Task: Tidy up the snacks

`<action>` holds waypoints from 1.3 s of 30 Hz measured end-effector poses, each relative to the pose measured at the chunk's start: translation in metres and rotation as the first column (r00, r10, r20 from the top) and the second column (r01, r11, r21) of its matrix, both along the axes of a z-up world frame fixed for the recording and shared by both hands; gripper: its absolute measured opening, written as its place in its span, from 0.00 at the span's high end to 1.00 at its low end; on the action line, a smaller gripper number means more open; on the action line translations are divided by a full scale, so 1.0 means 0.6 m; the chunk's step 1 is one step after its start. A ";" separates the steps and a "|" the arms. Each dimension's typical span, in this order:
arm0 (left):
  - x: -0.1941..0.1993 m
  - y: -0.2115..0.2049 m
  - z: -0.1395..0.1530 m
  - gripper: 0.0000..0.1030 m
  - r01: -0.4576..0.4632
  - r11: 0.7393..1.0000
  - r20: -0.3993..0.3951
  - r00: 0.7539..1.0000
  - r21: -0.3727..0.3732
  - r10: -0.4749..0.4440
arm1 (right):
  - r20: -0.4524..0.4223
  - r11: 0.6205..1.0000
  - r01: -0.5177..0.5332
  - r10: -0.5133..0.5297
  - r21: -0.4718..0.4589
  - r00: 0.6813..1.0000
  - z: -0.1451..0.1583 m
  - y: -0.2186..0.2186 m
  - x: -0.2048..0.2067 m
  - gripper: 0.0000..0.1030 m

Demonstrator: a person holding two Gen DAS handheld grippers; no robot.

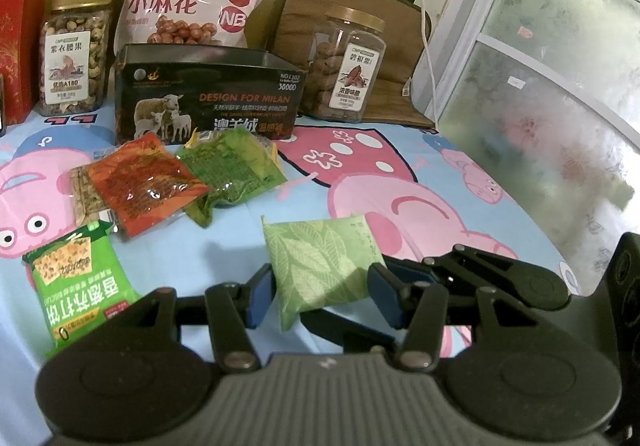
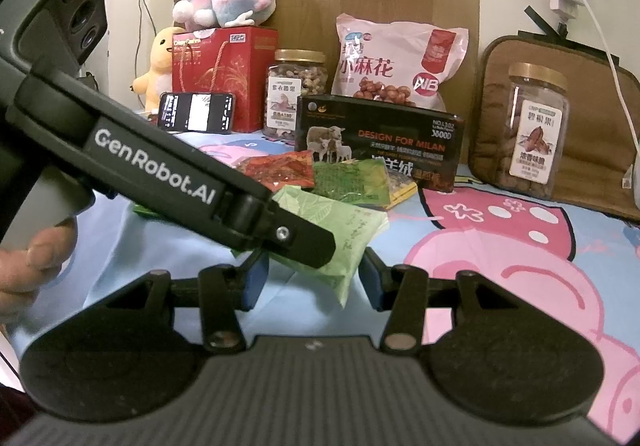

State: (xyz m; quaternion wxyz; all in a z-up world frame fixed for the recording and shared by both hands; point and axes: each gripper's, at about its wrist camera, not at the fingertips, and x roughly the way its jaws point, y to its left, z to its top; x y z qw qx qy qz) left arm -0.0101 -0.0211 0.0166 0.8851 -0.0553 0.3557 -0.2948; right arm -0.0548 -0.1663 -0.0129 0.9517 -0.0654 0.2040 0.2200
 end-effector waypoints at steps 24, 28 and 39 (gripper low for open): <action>0.001 -0.002 0.002 0.51 0.001 1.000 0.004 1.000 0.003 -0.001 | -0.003 1.000 0.007 -0.007 0.009 1.000 0.000 -0.003 0.000 0.49; 0.000 -0.004 0.002 0.51 0.002 1.000 0.007 1.000 0.005 -0.002 | 0.006 1.000 0.007 -0.007 0.010 1.000 0.000 -0.004 -0.001 0.49; 0.000 -0.005 0.002 0.51 0.002 1.000 0.012 1.000 0.009 -0.002 | 0.008 1.000 0.011 -0.012 0.009 1.000 0.000 -0.004 -0.002 0.49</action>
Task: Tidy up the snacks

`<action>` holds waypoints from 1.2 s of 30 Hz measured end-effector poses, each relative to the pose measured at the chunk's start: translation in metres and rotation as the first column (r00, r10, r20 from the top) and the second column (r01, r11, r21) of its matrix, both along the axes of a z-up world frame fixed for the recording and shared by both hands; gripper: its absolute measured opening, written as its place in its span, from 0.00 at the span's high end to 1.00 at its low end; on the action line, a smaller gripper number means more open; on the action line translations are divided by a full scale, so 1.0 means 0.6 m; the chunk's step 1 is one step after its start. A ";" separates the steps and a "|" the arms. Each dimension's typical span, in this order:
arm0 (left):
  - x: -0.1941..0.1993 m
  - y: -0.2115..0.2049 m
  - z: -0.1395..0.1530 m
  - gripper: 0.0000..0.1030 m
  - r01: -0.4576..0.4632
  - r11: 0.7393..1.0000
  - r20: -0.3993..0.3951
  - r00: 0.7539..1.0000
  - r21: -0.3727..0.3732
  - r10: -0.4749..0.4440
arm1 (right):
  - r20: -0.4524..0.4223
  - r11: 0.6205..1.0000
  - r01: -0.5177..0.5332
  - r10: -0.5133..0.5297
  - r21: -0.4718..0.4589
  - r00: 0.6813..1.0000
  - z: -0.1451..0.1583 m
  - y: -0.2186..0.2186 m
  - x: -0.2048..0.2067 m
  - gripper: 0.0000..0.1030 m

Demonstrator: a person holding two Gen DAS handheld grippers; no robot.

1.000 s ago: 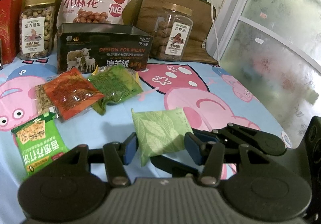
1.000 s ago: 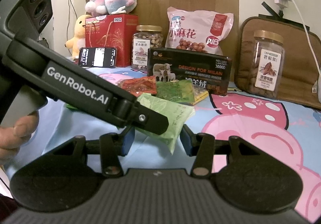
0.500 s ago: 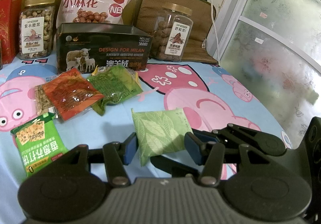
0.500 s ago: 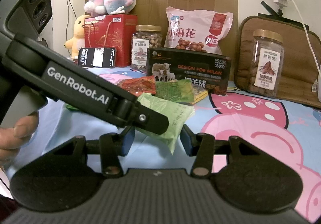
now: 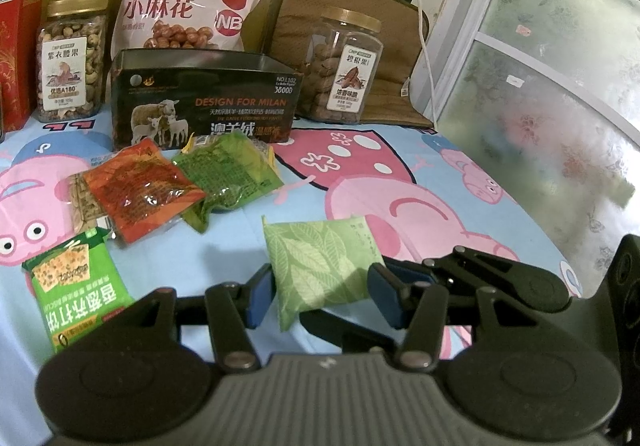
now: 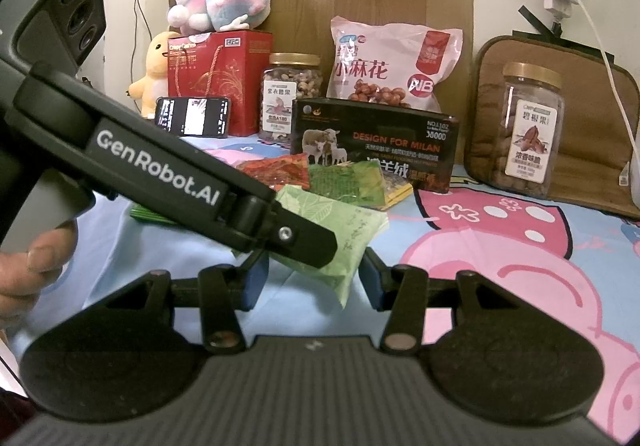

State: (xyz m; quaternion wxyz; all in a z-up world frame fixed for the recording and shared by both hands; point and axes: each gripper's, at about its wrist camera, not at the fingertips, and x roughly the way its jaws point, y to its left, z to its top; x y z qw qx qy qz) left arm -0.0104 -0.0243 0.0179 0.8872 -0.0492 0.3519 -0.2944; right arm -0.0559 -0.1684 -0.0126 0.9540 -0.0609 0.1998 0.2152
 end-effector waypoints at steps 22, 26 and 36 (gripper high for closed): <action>-0.005 0.001 0.005 0.51 -0.002 1.000 0.007 1.000 0.003 0.002 | 0.012 1.000 0.001 -0.001 0.001 1.000 0.003 0.001 -0.005 0.49; -0.006 0.002 0.006 0.51 -0.003 1.000 0.009 1.000 0.005 0.003 | 0.016 1.000 0.000 0.000 0.001 1.000 0.004 0.001 -0.005 0.49; -0.007 0.002 0.007 0.51 -0.003 1.000 0.009 1.000 0.004 0.003 | 0.023 1.000 0.001 -0.001 -0.002 1.000 0.004 0.001 -0.006 0.49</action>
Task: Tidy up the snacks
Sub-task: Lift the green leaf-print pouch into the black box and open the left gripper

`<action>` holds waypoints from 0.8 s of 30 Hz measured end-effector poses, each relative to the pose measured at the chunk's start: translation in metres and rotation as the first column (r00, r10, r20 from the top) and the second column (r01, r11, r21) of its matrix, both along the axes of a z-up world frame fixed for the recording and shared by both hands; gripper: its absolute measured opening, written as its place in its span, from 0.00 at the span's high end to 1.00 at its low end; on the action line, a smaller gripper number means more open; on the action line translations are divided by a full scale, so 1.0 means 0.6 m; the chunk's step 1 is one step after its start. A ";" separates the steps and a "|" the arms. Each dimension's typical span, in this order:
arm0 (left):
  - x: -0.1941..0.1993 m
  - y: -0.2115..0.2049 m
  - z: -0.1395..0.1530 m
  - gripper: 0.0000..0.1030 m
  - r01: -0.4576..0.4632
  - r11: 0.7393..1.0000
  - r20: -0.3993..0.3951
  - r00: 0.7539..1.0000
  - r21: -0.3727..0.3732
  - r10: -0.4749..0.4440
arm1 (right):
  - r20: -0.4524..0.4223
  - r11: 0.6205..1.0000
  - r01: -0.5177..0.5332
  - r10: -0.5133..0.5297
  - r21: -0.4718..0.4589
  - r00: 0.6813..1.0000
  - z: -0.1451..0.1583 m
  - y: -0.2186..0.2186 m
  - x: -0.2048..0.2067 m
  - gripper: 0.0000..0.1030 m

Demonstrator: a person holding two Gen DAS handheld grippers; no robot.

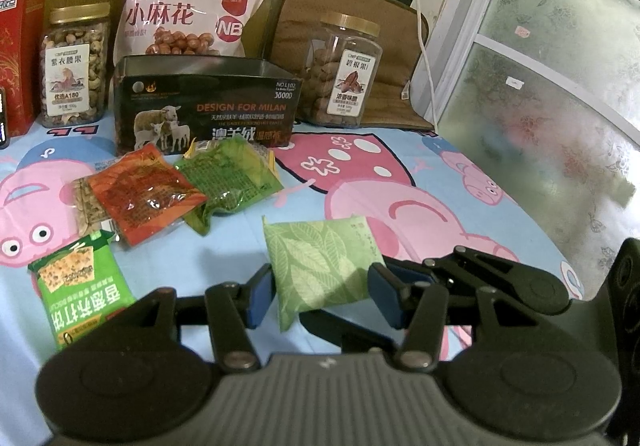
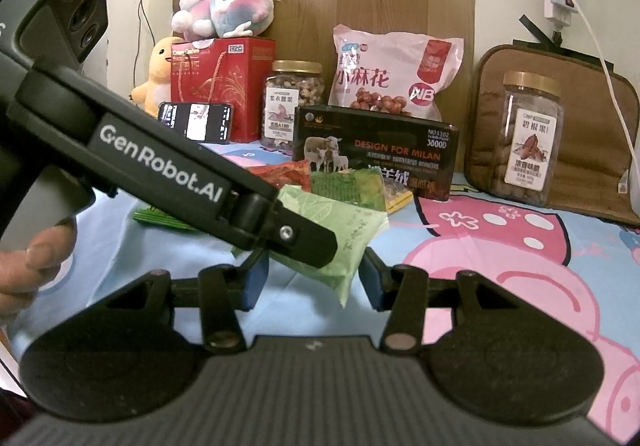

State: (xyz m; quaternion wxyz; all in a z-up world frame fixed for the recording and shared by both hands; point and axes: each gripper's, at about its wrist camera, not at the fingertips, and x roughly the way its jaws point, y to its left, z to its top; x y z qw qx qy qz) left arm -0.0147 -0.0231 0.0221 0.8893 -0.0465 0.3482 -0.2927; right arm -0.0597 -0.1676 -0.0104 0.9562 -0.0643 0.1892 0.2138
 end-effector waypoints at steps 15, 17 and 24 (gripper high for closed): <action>0.006 0.013 0.063 0.51 -0.018 1.000 0.112 0.994 0.001 0.018 | 0.084 1.000 0.018 -0.017 -0.007 0.996 0.037 0.021 0.013 0.49; 0.022 0.015 0.078 0.51 -0.020 1.000 0.129 0.991 -0.007 0.021 | 0.107 1.000 0.017 -0.015 -0.022 0.994 0.051 0.026 0.026 0.49; 0.135 0.007 0.134 0.50 -0.022 1.000 0.170 0.985 -0.008 0.023 | 0.153 0.998 0.016 -0.007 -0.060 0.988 0.099 0.036 0.120 0.49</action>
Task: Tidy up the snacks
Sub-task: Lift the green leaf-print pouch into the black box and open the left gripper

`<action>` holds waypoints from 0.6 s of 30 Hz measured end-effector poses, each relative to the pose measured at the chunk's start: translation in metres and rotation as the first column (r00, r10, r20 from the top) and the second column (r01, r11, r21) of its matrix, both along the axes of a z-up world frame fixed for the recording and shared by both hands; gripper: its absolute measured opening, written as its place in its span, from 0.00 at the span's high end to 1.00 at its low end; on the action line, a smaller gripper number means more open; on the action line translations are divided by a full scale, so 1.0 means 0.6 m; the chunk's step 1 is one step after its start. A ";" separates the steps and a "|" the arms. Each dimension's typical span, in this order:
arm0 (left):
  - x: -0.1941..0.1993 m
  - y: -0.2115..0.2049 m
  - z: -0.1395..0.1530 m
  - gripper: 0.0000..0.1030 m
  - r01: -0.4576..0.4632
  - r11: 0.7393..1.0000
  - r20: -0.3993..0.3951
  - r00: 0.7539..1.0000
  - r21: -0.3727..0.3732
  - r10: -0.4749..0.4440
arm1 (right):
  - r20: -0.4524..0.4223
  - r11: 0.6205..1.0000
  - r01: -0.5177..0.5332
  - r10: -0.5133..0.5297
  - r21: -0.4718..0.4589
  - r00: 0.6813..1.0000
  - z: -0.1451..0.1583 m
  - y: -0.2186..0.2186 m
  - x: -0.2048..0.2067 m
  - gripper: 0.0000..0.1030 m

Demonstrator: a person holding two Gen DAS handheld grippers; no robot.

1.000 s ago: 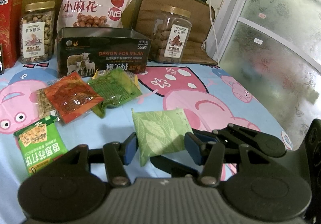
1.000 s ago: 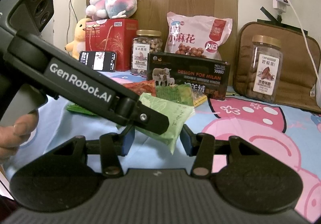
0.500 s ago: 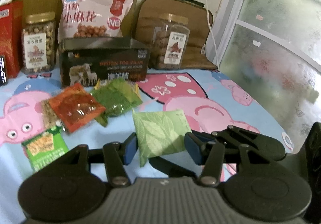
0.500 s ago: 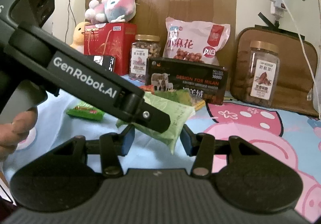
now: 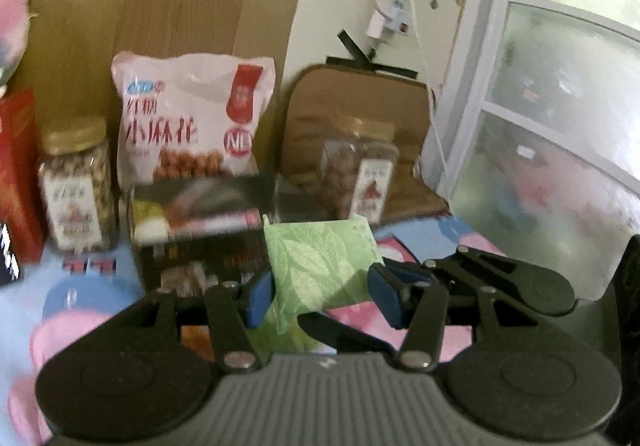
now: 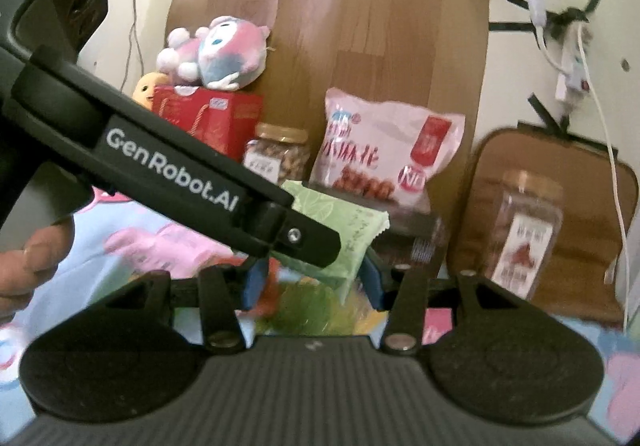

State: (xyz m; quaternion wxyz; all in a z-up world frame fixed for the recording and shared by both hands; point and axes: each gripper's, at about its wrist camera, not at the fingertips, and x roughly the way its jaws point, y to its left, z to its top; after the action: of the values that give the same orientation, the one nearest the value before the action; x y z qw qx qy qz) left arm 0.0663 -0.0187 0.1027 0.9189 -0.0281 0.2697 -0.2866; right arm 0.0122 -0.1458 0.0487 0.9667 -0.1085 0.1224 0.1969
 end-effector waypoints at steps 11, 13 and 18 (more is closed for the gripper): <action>0.242 -0.044 -0.017 0.51 -0.027 1.000 -0.106 0.994 -0.011 0.025 | -0.074 0.999 0.048 -0.047 0.013 0.996 0.002 -0.026 0.220 0.44; 0.272 -0.056 -0.038 0.48 -0.043 0.999 -0.141 0.989 0.019 0.046 | -0.076 0.997 0.082 -0.082 -0.007 0.994 -0.011 -0.029 0.242 0.34; 0.280 -0.044 -0.057 0.47 -0.064 0.998 -0.166 0.984 0.026 0.067 | -0.058 0.993 0.118 -0.117 0.000 0.991 -0.024 -0.048 0.228 0.32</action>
State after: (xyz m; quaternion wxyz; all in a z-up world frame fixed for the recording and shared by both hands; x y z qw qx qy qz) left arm 0.2343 -0.0450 0.0683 0.9021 -0.0515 0.3476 -0.2503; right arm 0.1491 -0.1744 0.0341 0.9728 -0.0937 0.1562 0.1430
